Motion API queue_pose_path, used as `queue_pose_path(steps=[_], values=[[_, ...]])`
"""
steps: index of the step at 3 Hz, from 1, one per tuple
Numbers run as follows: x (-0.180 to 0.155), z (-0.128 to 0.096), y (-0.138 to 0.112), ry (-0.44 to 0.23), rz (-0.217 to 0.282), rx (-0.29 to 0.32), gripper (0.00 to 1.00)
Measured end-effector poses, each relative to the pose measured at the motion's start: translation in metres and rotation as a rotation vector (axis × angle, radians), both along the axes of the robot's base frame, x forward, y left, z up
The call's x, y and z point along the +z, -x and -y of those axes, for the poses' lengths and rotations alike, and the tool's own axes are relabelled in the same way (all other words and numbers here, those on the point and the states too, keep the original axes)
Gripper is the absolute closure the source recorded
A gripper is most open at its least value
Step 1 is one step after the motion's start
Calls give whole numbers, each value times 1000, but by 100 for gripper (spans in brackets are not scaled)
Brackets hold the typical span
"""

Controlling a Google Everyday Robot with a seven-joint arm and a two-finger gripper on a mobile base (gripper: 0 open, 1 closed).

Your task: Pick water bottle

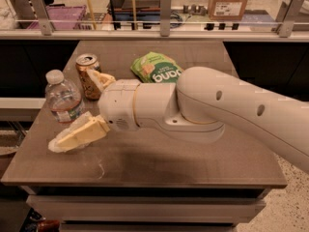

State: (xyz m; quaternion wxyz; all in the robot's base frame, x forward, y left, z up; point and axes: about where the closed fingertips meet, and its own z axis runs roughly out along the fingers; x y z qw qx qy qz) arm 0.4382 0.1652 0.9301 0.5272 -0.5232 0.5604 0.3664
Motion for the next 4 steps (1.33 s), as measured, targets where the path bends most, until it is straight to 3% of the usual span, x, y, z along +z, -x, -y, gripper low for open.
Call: queue_pose_path(steps=[1,2,4], values=[[-2,-16,-3,-12,-11,18,0],[-1,-19,-2,-12,-9,23,11],[2,-23,2,-9,-1,31,57]])
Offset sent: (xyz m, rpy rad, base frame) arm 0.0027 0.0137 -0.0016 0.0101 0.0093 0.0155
